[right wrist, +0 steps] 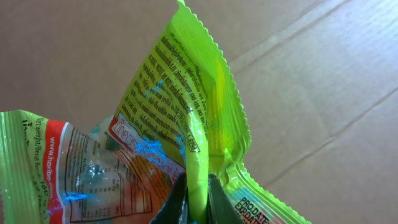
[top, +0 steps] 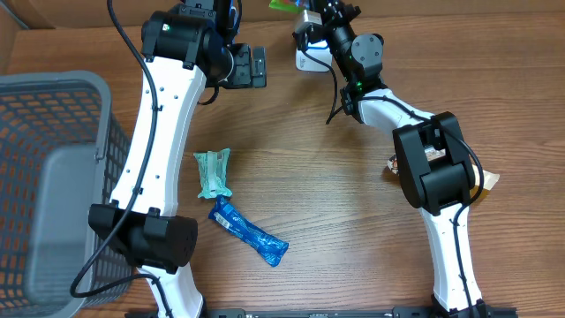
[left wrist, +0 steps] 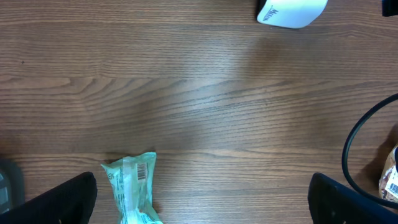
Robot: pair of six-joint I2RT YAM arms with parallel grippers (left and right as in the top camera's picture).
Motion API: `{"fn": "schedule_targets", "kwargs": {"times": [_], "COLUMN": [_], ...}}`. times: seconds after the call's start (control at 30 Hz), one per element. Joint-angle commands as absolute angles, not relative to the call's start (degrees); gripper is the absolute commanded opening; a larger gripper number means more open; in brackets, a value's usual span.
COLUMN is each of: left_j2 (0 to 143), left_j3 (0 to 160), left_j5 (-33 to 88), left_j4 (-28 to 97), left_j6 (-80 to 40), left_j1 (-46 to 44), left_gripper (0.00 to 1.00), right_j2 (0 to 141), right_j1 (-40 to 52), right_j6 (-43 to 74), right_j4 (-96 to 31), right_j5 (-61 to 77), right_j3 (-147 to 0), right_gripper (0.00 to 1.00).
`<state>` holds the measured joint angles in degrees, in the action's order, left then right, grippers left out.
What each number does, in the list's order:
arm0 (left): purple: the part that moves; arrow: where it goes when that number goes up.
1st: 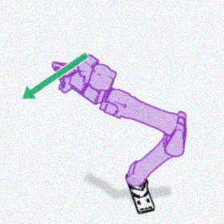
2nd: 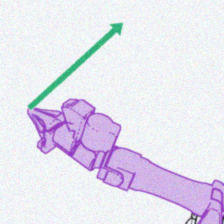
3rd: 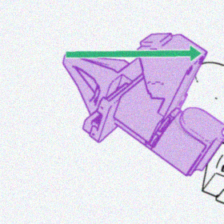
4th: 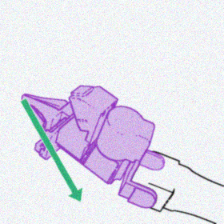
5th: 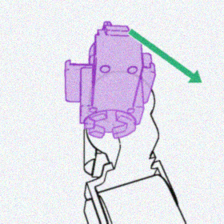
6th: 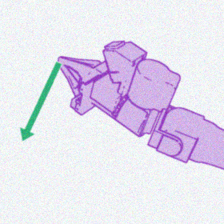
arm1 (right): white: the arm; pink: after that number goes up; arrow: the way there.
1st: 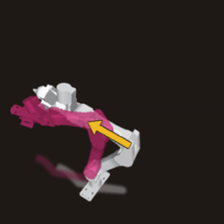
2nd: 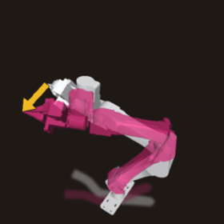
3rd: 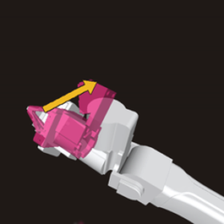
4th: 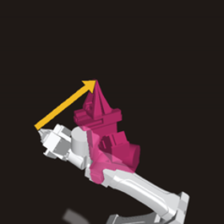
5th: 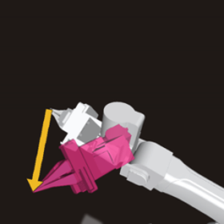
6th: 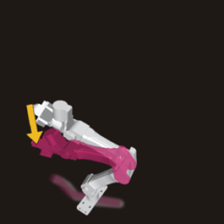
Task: Scan the item barcode
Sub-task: 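Carry the green packet right and drop it by the nut bag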
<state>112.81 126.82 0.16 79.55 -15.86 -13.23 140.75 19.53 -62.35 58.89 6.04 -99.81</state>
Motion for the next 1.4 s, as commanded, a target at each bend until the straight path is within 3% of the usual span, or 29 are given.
{"fn": "schedule_targets", "kwargs": {"times": [0.0,0.37,0.7,0.97,1.17,1.37], "left_j2": [111.7,111.7,111.7,111.7,111.7,111.7], "left_j3": [127.9,127.9,127.9,127.9,127.9,127.9], "left_j5": [-0.2,-0.2,-0.2,-0.2,-0.2,-0.2], "left_j4": [79.5,79.5,79.5,79.5,79.5,79.5], "left_j6": [-14.8,-14.8,-14.8,-14.8,-14.8,-14.8], "left_j1": [-13.1,-13.1,-13.1,-13.1,-13.1,-13.1], "left_gripper": [1.00,1.00,1.00,1.00,1.00,1.00], "right_j2": [139.6,127.7,116.4,109.4,98.7,94.6], "right_j1": [20.4,24.8,26.0,25.7,21.0,7.3], "right_j6": [-60.5,-45.7,-11.9,-2.9,7.0,18.0], "right_j4": [58.8,35.6,-13.5,-38.1,-54.4,-71.7], "right_j5": [6.6,2.8,3.1,3.1,3.1,-0.2], "right_j3": [-102.0,-102.0,-102.0,-102.0,-102.0,-101.8], "right_gripper": [0.04,0.04,0.04,0.04,0.04,0.04]}}
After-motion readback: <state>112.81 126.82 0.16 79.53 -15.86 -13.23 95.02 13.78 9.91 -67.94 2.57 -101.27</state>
